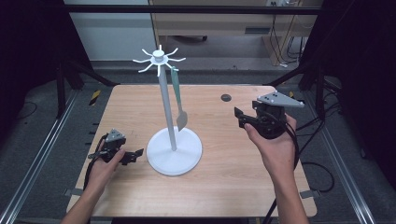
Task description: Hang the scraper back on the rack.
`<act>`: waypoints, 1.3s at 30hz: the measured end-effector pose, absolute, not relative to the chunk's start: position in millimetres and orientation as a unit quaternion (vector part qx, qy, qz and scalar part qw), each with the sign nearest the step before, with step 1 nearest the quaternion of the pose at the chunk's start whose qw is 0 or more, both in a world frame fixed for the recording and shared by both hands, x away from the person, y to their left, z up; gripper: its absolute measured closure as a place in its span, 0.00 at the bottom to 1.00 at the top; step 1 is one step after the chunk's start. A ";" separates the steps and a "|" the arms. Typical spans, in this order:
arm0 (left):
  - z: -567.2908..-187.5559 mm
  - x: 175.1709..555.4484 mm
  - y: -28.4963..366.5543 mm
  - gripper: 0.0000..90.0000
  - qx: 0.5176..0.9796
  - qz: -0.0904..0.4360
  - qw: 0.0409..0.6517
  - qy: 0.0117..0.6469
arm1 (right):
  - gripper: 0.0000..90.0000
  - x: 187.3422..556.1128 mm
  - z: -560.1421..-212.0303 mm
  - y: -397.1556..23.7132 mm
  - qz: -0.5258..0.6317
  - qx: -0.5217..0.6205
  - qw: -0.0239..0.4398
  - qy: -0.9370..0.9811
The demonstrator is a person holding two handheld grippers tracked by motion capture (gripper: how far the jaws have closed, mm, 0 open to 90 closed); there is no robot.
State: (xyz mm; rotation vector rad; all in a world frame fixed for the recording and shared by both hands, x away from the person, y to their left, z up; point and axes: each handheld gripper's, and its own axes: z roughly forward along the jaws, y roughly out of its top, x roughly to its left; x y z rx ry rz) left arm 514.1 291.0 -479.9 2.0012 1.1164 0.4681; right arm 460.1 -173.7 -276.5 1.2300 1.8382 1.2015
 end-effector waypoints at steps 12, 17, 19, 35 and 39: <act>-480.0 514.2 291.0 0.05 0.788 0.185 0.391 0.439 | 0.26 457.4 -312.1 -188.0 0.434 0.491 0.311 0.689; -480.1 514.2 290.9 0.05 0.788 0.185 0.390 0.439 | 0.20 456.6 -328.4 -190.9 0.424 0.497 0.307 0.692; -480.2 514.0 290.6 0.05 0.788 0.184 0.391 0.439 | 0.19 456.7 -331.7 -191.3 0.422 0.498 0.308 0.692; -480.5 514.4 290.9 0.05 0.789 0.185 0.389 0.438 | 0.12 457.9 -395.1 -187.7 0.400 0.524 0.279 0.698; -480.6 514.3 290.8 0.05 0.788 0.183 0.390 0.439 | 0.12 459.7 -410.1 -185.4 0.391 0.527 0.272 0.704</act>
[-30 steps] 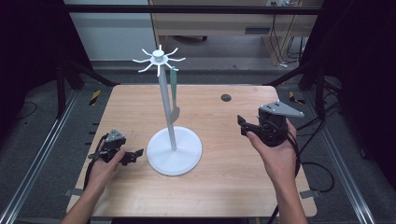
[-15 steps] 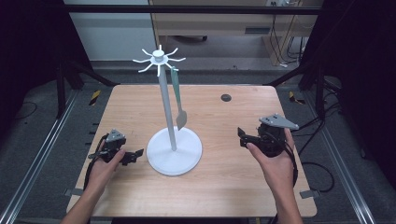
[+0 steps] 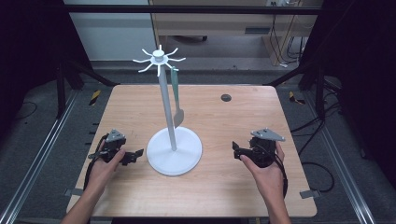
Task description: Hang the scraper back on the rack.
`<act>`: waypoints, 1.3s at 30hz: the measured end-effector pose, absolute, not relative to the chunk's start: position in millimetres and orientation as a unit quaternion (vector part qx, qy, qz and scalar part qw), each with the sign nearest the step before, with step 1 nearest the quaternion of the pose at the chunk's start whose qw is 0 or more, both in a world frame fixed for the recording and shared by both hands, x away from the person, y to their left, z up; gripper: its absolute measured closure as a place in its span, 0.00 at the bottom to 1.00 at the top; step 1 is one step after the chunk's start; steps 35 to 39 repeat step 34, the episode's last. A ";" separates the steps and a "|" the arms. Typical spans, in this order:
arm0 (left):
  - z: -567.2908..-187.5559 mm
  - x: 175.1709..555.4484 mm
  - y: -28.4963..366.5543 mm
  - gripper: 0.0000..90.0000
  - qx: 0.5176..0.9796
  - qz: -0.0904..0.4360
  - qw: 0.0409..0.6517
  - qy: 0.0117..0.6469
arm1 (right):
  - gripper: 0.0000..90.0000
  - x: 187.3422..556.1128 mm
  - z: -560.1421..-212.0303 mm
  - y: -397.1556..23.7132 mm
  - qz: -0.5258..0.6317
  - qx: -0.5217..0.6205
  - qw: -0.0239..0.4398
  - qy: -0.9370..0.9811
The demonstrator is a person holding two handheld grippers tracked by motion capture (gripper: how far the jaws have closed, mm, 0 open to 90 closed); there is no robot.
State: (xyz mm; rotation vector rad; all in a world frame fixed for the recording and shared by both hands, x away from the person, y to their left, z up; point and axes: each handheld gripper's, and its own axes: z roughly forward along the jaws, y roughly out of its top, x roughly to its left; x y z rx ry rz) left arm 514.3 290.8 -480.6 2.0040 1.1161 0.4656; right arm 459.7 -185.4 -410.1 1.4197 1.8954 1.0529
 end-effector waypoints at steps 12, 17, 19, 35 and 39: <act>-480.8 514.4 291.0 0.05 0.789 0.184 0.390 0.439 | 0.11 471.4 -440.3 -186.2 0.377 0.544 0.261 0.702; -480.8 514.5 291.3 0.05 0.788 0.184 0.390 0.439 | 0.10 475.2 -452.5 -189.9 0.373 0.554 0.258 0.698; -480.9 514.6 291.3 0.05 0.788 0.184 0.390 0.439 | 0.10 476.2 -457.9 -191.7 0.372 0.559 0.257 0.696; -481.2 515.3 290.3 0.05 0.789 0.186 0.389 0.438 | 0.15 478.5 -482.1 -194.1 0.346 0.562 0.232 0.714; -481.2 515.3 290.3 0.05 0.789 0.186 0.389 0.438 | 0.15 478.5 -482.1 -194.1 0.346 0.562 0.232 0.714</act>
